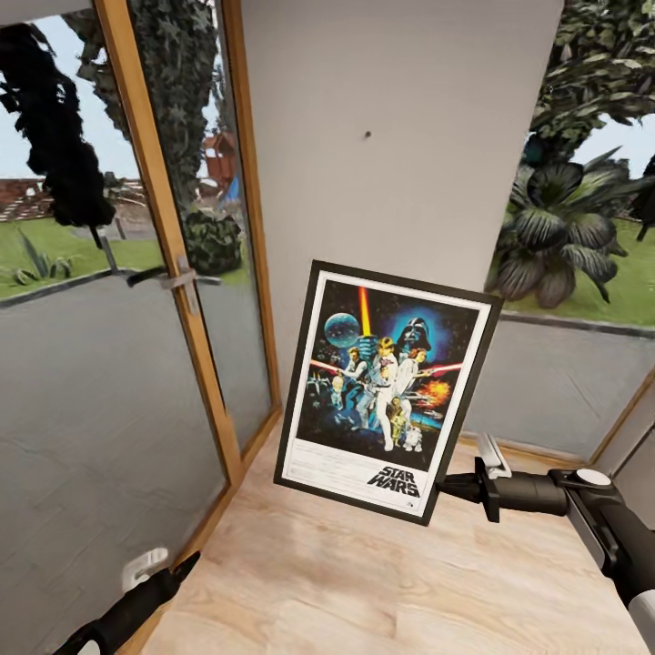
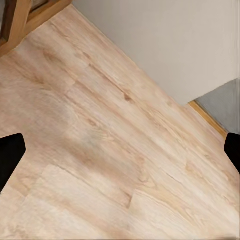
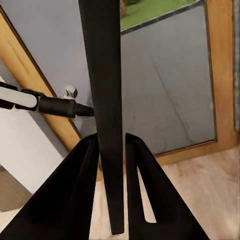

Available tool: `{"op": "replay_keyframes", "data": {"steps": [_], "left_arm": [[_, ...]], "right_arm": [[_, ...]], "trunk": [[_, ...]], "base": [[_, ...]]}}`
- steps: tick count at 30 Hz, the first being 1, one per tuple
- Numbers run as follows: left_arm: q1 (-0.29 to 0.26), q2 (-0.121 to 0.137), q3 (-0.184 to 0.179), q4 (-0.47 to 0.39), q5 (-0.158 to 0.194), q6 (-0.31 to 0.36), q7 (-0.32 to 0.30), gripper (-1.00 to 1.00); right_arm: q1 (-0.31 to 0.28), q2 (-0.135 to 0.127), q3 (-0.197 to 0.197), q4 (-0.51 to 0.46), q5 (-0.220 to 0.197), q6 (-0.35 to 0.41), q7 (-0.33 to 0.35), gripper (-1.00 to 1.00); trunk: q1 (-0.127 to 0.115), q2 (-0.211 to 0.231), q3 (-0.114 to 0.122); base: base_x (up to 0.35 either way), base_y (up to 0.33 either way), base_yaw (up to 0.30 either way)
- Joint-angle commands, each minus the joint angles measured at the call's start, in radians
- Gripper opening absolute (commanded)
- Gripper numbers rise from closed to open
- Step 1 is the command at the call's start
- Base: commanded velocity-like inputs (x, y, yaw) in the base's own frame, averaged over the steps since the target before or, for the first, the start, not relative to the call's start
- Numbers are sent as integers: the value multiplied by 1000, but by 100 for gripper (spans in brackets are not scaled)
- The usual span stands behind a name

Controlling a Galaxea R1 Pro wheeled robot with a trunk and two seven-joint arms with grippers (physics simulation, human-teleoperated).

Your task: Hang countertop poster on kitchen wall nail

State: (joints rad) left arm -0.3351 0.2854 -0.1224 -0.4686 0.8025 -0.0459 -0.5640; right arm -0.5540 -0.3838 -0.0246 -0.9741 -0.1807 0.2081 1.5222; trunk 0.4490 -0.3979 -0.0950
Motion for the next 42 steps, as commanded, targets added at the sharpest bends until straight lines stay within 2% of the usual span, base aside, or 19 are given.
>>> {"op": "replay_keyframes", "data": {"steps": [1, 18, 29, 42], "left_arm": [[-1, 1, -8, 1, 8, -5, 0, 100], [-1, 2, -6, 0, 9, -6, 0, 100], [-1, 3, -2, 0, 9, -9, -20, 100], [-1, 3, -2, 0, 9, -9, -21, 100]], "right_arm": [[-1, 0, 0, 0, -2, 14, 6, -100], [-1, 0, 0, 0, -2, 14, 6, -100], [-1, 0, -1, 0, -2, 14, 7, -100], [-1, 0, 0, 0, -2, 14, 6, -100]], "trunk": [[1, -2, -2], [1, -2, 4], [1, -2, 6], [1, -2, 15]], "base": [[235, 295, -300], [232, 282, -300], [25, 24, -95], [0, 0, -240]]}}
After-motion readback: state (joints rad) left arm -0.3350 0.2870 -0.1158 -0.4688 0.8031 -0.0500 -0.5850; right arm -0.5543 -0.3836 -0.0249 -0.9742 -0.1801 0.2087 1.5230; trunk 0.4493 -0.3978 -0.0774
